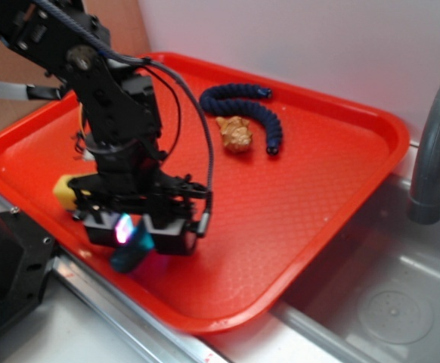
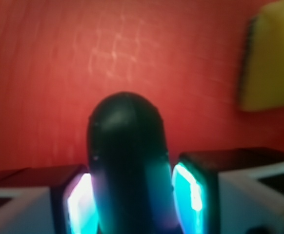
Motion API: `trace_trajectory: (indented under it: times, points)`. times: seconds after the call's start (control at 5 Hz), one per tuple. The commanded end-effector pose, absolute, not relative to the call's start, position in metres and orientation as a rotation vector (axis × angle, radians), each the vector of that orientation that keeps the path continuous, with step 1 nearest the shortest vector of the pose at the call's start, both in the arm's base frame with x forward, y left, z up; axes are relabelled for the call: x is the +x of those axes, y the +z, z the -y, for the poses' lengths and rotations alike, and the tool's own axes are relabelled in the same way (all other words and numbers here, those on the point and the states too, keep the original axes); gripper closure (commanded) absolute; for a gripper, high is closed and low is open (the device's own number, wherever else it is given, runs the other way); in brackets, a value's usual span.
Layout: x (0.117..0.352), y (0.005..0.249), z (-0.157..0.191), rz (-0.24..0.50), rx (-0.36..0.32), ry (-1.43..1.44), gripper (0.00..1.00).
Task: Grab the plastic pickle.
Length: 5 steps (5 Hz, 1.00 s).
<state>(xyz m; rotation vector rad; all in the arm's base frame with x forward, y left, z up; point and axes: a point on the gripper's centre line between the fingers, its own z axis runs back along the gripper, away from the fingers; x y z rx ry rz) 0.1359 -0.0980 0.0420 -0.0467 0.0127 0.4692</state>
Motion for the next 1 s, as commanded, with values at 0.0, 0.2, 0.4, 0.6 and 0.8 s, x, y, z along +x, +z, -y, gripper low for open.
trace_trajectory:
  times: [0.0, 0.2, 0.4, 0.6, 0.8]
  points:
    - [0.178, 0.150, 0.045, 0.102, -0.039, 0.295, 1.00]
    - [0.185, 0.200, 0.026, 0.071, -0.020, 0.154, 1.00]
    - [0.186, 0.228, 0.010, 0.061, -0.009, 0.161, 1.00]
    - [0.186, 0.240, -0.002, 0.089, -0.016, 0.158, 1.00]
    - [0.186, 0.237, -0.006, 0.089, 0.017, 0.161, 1.00]
